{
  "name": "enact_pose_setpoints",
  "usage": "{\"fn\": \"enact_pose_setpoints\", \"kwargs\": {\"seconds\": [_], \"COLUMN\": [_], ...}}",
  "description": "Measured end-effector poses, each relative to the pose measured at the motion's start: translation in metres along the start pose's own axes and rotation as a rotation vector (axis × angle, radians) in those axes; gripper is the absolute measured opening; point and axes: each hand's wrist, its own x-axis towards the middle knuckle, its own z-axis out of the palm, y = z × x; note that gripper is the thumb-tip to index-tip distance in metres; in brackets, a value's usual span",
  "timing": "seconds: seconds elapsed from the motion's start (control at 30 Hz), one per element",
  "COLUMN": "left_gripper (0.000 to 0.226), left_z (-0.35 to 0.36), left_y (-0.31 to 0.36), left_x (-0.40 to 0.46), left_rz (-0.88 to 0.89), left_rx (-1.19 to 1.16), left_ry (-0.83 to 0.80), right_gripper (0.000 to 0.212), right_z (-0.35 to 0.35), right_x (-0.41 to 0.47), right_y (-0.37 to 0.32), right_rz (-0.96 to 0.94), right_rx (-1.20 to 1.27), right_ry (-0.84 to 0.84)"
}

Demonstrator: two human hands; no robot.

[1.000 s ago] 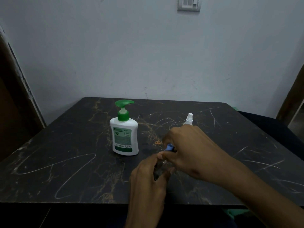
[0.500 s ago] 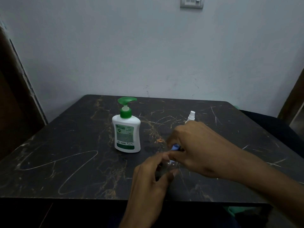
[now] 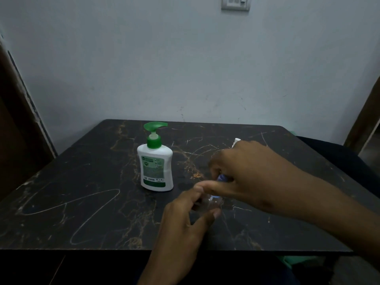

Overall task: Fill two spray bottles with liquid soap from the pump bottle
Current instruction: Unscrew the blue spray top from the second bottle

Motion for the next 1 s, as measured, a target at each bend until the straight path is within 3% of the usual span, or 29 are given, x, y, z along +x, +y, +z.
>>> {"fn": "enact_pose_setpoints", "kwargs": {"seconds": [0.07, 0.17, 0.33, 0.47, 0.53, 0.6, 0.67, 0.83, 0.9, 1.0], "left_gripper": [0.031, 0.031, 0.028, 0.033, 0.034, 0.029, 0.032, 0.033, 0.030, 0.029], "left_z": [-0.001, -0.002, -0.003, -0.002, -0.001, -0.002, -0.002, -0.005, -0.007, -0.009], "left_y": [0.002, 0.004, 0.004, 0.004, 0.003, 0.003, 0.003, -0.001, -0.004, -0.007], "left_x": [-0.001, 0.000, 0.002, 0.002, 0.001, 0.001, 0.002, 0.000, -0.001, -0.001], "left_rz": [-0.003, -0.006, -0.024, -0.027, -0.004, 0.011, 0.016, -0.026, -0.058, -0.070], "left_rx": [0.019, 0.002, -0.025, -0.028, 0.000, 0.029, 0.045, 0.035, 0.003, -0.019], "left_ry": [-0.026, -0.060, -0.061, -0.058, -0.062, -0.051, -0.057, -0.075, -0.063, -0.012], "right_gripper": [0.041, 0.007, 0.035, 0.024, 0.005, 0.033, 0.040, 0.006, 0.016, 0.012], "right_z": [0.004, -0.003, -0.008, -0.007, -0.003, 0.005, 0.014, 0.002, -0.016, -0.038], "right_x": [0.001, -0.002, -0.008, -0.010, -0.009, -0.005, -0.002, -0.009, -0.016, -0.020], "right_y": [-0.001, 0.004, 0.012, 0.020, 0.021, 0.017, 0.014, 0.015, 0.021, 0.038], "right_rz": [-0.010, -0.069, -0.194, -0.247, -0.204, -0.138, -0.094, -0.102, -0.083, -0.051], "right_rx": [-0.022, 0.166, 0.334, 0.530, 0.421, 0.169, 0.077, 0.148, 0.207, 0.196], "right_ry": [-0.003, -0.071, -0.123, -0.055, 0.055, 0.077, 0.009, -0.006, 0.065, 0.217]}}
